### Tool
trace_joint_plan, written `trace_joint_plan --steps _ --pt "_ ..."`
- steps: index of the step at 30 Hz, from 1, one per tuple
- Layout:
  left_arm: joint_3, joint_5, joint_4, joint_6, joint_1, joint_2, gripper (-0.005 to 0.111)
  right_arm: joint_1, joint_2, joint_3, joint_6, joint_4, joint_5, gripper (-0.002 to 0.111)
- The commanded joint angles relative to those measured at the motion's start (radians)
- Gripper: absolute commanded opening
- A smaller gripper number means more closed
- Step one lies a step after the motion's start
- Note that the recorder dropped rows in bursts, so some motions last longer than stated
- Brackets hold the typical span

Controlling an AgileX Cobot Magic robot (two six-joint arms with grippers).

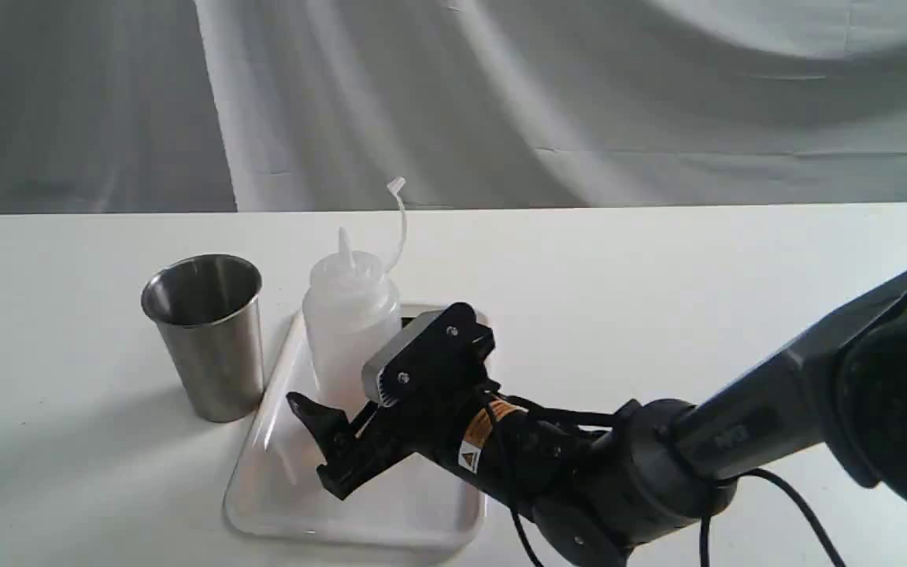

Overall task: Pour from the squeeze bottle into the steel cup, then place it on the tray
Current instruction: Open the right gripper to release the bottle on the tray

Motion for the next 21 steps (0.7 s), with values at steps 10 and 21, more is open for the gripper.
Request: trace_joint_plan --steps 10,21 --pt "0.004 -0.007 0.002 -0.002 -0.006 -0.005 0.008 -0.010 -0.002 -0.005 -0.001 -0.023 -0.003 0.090" --pt "0.004 -0.007 0.002 -0.002 -0.006 -0.005 0.008 -0.010 -0.002 -0.005 0.001 -0.019 0.012 0.105"
